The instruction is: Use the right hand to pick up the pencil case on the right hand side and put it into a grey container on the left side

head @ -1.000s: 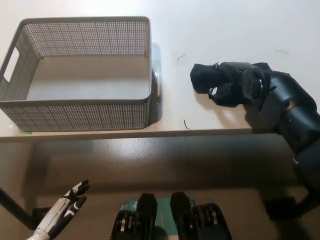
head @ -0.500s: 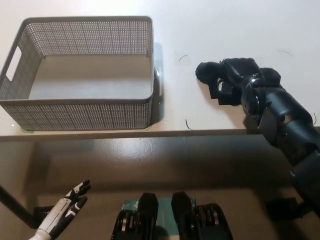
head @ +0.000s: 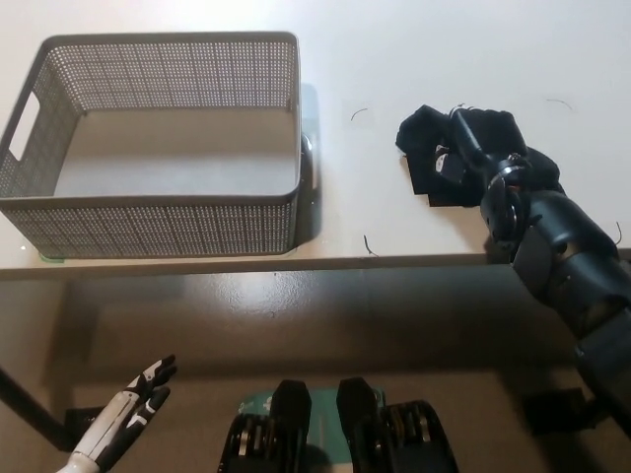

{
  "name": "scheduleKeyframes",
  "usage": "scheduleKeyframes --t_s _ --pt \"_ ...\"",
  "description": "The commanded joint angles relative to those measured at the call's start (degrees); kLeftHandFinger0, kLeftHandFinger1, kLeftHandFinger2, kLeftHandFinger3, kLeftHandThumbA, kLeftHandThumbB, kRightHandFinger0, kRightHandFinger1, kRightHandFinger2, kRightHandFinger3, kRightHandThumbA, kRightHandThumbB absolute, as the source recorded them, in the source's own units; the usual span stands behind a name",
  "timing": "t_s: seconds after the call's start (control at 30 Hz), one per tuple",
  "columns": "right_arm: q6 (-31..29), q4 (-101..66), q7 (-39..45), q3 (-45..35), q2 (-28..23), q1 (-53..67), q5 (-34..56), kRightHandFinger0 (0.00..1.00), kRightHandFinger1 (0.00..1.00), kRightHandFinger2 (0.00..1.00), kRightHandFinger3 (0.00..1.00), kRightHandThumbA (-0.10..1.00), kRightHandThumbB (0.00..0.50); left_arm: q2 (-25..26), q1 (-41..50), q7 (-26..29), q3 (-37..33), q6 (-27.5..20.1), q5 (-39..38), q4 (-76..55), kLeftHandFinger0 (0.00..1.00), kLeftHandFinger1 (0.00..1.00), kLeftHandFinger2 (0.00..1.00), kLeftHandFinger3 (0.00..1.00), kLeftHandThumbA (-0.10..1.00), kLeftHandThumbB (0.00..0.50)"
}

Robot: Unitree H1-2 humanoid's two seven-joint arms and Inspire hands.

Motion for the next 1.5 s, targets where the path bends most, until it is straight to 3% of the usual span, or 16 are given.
scheduleKeyframes --t_s 0.0,0.1,0.2,0.5,0.63,0.73,0.8,0.87,0.9,0.97,1.07,1.13,1.17,1.23,1.4,1.47 --pt "-4.68 -1.24 -5.06 -2.04 -0.74 -2.27 2.42 0.00 0.34 0.79 0.78 -0.10 0.180 1.34 -0.52 -0.64 0.41 -2.60 -0.22 -0.08 1.00 1.00 1.00 1.00 1.00 0.360" --pt "-6.84 -2.43 -7.20 -2.75 -1.05 -3.57 2.20 0.00 0.33 0.79 0.79 -0.10 0.176 1.61 -0.63 -0.41 0.24 -2.53 0.58 0.18 1.00 1.00 1.00 1.00 1.00 0.367" --pt "-8.12 -4.39 -8.18 -3.78 -0.83 -5.42 2.66 0.00 0.37 0.81 0.93 -0.10 0.155 1.60 -0.23 -0.25 0.32 -2.10 0.76 -0.27 1.00 1.00 1.00 1.00 1.00 0.349" --pt "-11.83 -12.46 -9.65 -5.42 1.77 -8.85 2.48 0.00 0.37 0.75 0.84 -0.10 0.182 1.37 0.76 0.06 0.51 -1.58 1.03 -0.75 1.00 1.00 1.00 1.00 1.00 0.347" --pt "-8.15 -19.71 -7.42 -5.53 4.18 -9.77 2.01 0.00 0.34 0.76 0.83 -0.10 0.137 1.34 0.95 -0.50 0.54 -1.76 0.26 -0.60 1.00 1.00 1.00 1.00 1.00 0.343" --pt "-7.27 -24.88 -6.56 -5.60 6.07 -10.42 1.65 0.00 0.32 0.74 0.83 -0.10 0.170 1.36 0.78 -0.49 0.38 -1.59 0.62 -0.55 1.00 1.00 1.00 1.00 1.00 0.357" --pt "-5.40 -28.26 -4.56 -5.88 7.56 -10.78 1.93 0.08 0.45 0.82 0.93 -0.10 0.150 1.35 0.78 -0.68 0.46 -1.55 0.23 -0.62 1.00 1.00 1.00 1.00 1.00 0.347" --pt "-5.40 -29.11 -3.81 -5.95 9.23 -11.84 2.18 0.00 0.32 0.72 0.65 -0.10 0.194 1.41 0.81 -0.63 0.48 -1.67 0.30 -0.48 1.00 1.00 1.00 1.00 1.00 0.342" --pt "-4.77 -29.15 -3.66 -5.81 10.28 -12.72 1.92 0.00 0.26 0.67 0.60 -0.10 0.200 1.44 0.70 -0.38 0.36 -1.33 0.95 -0.39 1.00 1.00 1.00 1.00 1.00 0.348" --pt "-4.77 -28.03 -4.99 -5.64 11.57 -13.80 1.35 0.00 0.17 0.61 0.56 -0.10 0.179 1.44 0.48 -0.13 0.20 -1.60 1.51 -0.25 1.00 1.00 1.00 1.00 1.00 0.336" --pt "-5.82 -26.87 -5.73 -5.42 13.91 -14.92 1.41 0.00 0.23 0.72 0.69 -0.10 0.164 1.27 0.56 -0.80 0.36 -1.14 0.40 -0.41 1.00 1.00 1.00 1.00 1.00 0.343" --pt "-6.31 -25.99 -5.99 -5.22 15.16 -15.42 1.33 0.00 0.25 0.69 0.70 -0.10 0.175 1.32 0.75 -0.91 0.58 -0.67 0.11 -1.11 1.00 1.00 1.00 1.00 1.00 0.342" --pt "-7.33 -25.14 -6.30 -4.87 16.18 -15.50 1.25 0.00 0.19 0.62 0.56 -0.10 0.184 1.47 0.81 -0.84 0.57 -0.82 0.42 -1.19 1.00 1.00 1.00 1.00 1.00 0.339" --pt "-7.84 -24.08 -6.58 -4.80 17.28 -15.71 1.32 0.00 0.15 0.59 0.47 -0.10 0.182 1.41 0.67 -0.80 0.45 -0.80 0.76 -1.16 1.00 1.00 1.00 1.00 1.00 0.343" --pt "-9.54 -22.71 -8.51 -4.21 19.99 -15.88 0.56 0.00 0.11 0.65 0.60 -0.10 0.179 1.17 0.28 -0.79 0.35 -0.15 1.09 -1.38 1.00 1.00 1.00 1.00 1.00 0.369" --pt "-9.46 -21.98 -8.98 -3.89 20.68 -15.91 0.14 0.00 0.18 0.69 0.82 -0.10 0.156 0.99 0.46 -1.31 0.57 -0.48 -0.13 -1.52 1.00 1.00 1.00 1.00 1.00 0.356"
